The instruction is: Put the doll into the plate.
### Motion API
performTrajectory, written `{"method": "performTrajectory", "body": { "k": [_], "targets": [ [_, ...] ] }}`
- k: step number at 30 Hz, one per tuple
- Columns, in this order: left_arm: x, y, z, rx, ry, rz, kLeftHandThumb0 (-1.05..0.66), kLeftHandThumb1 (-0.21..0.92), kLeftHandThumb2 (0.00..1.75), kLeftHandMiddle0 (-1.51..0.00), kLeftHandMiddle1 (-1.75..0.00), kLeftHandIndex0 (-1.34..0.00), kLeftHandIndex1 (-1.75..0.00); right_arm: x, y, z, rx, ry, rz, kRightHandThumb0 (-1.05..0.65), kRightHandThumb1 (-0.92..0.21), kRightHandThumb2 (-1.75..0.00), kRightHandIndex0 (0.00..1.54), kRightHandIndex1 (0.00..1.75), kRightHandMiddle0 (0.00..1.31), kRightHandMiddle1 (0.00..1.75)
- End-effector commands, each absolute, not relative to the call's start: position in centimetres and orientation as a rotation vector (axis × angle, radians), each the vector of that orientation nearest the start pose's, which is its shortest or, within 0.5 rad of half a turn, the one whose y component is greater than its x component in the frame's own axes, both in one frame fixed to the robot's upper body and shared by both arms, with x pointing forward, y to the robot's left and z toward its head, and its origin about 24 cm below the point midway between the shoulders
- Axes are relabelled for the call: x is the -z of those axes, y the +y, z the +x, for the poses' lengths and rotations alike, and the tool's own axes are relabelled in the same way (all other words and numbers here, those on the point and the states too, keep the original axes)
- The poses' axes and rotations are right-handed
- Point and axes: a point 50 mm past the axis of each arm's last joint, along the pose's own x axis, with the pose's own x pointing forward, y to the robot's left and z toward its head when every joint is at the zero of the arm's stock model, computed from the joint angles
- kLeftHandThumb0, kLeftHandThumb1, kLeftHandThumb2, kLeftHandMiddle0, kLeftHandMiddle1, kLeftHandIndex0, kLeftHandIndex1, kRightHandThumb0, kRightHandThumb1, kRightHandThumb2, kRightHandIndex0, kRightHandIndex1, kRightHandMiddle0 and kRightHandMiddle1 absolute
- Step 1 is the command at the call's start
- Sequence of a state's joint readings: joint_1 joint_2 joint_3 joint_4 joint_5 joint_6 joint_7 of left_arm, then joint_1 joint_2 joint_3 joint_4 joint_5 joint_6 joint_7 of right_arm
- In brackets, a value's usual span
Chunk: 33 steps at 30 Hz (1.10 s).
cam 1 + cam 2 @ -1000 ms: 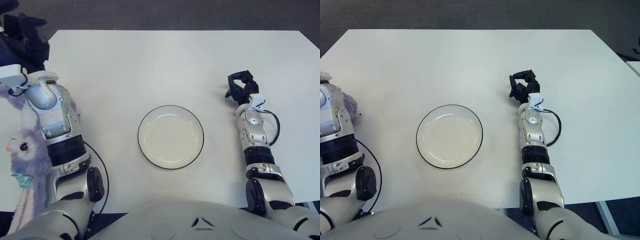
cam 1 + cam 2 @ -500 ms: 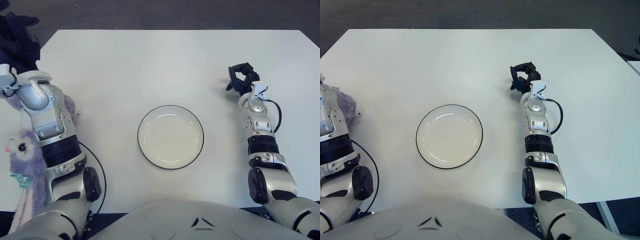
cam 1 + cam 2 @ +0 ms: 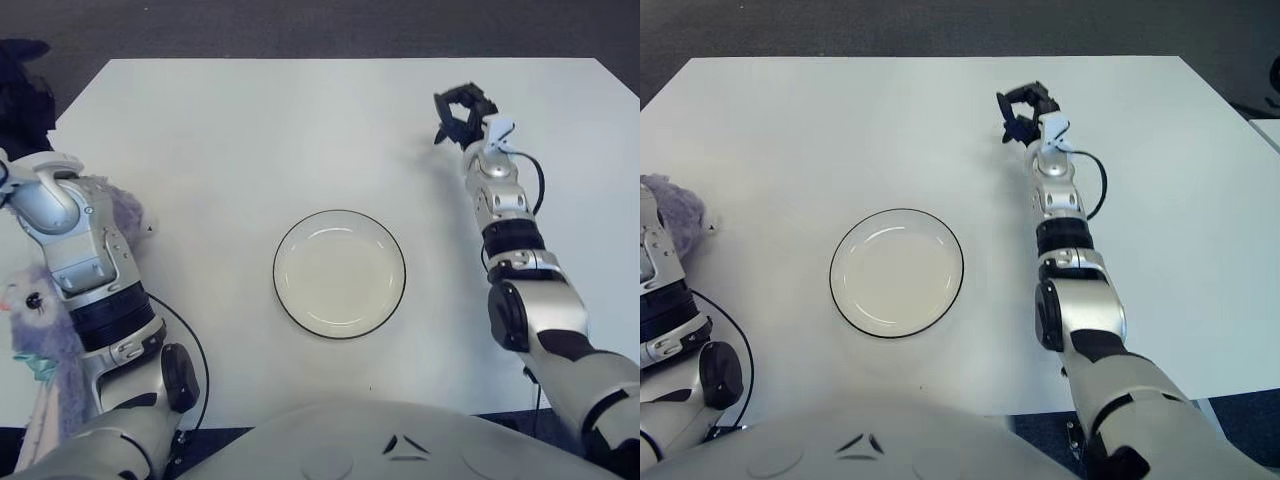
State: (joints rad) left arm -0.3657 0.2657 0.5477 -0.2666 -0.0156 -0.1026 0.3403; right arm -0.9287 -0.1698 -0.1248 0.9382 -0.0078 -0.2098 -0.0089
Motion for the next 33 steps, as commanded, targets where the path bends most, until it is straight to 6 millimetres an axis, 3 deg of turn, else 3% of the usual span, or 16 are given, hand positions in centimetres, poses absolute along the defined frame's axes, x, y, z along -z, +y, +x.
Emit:
{"method": "performTrajectory", "body": {
  "k": [1,8,12,22,25,33],
  "targets": [
    [-23.1,29.5,23.1,-0.786,-0.827,0.128,-0.35,0.92,0.4,-0.64,-1.37,-0.33,-1.62,-16.9,-14.0,40.8,-0.054,-0.269,-0.102,-0.35,-0.92,-0.36,0.88,1.75,0.37,1.57],
    [-23.1,29.5,23.1,-0.788,-0.824,0.128,-0.35,0.92,0.4,-0.64,-1.37,-0.32,-1.63,-16.8,-14.0,41.0,-0.056,-0.275,-0.101,-0.35,-0.92,-0.36,0.87,1.75,0.37,1.58],
    [-23.0,29.3,21.3,-0.894,-0.785,0.184,-0.35,0.92,0.43,-0.61,-1.42,-0.29,-1.66,-19.0,-11.7,41.2,-0.17,-0.353,-0.037,-0.35,-0.92,-0.36,0.88,1.75,0.37,1.57],
    [-23.2,29.1,20.2,-0.928,-0.77,0.217,-0.35,0.92,0.48,-0.64,-1.48,-0.25,-1.71,-19.1,-11.3,41.2,-0.182,-0.352,-0.031,-0.35,-0.92,-0.36,0.89,1.75,0.36,1.58],
    [-23.3,29.5,18.5,-1.107,-0.926,0.164,-0.35,0.91,0.45,-0.64,-1.5,-0.3,-1.66,-19.2,-10.2,41.4,-0.191,-0.321,-0.051,-0.35,-0.92,-0.36,0.91,1.75,0.36,1.58],
    [-23.0,29.0,17.6,-1.171,-0.976,0.202,-0.36,0.9,0.41,-0.64,-1.53,-0.36,-1.6,-19.1,-9.7,41.5,-0.195,-0.309,-0.05,-0.35,-0.92,-0.36,0.93,1.75,0.37,1.57]
  ]
}}
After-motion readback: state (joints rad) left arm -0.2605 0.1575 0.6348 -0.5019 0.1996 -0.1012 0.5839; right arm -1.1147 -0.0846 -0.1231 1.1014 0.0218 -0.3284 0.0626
